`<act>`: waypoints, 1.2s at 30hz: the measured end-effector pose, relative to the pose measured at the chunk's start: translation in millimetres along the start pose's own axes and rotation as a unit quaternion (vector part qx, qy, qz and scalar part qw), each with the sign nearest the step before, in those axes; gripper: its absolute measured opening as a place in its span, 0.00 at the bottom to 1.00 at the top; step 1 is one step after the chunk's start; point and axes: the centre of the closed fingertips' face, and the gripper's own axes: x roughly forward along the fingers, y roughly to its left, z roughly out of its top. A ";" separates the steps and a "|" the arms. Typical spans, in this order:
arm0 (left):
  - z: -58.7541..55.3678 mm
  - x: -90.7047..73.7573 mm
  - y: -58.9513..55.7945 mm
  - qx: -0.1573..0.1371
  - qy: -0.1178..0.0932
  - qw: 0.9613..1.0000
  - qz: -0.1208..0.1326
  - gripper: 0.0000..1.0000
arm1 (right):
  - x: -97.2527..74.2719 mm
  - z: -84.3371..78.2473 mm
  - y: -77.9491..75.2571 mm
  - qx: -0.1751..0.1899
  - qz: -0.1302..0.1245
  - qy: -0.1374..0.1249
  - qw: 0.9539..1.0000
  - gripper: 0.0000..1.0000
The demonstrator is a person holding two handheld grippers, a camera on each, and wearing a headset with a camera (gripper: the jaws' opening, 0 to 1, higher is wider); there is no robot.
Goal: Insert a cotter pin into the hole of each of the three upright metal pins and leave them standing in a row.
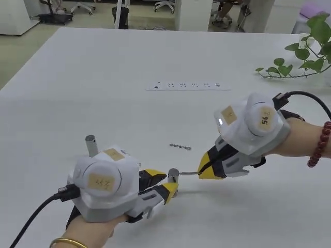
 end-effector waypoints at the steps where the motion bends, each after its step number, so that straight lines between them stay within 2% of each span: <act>1: -0.3 0.7 0.4 0.001 0.001 1.000 0.001 0.15 | 0.1 0.4 -0.6 0.000 -0.001 0.000 1.000 0.03; 16: -3.7 5.9 0.3 -0.001 0.006 1.000 0.000 0.12 | 2.8 -1.3 -3.1 -0.011 0.002 0.012 1.000 0.03; 36: -5.4 7.3 0.8 -0.007 0.007 1.000 -0.004 0.12 | 2.0 0.2 -3.7 -0.015 0.000 0.014 1.000 0.03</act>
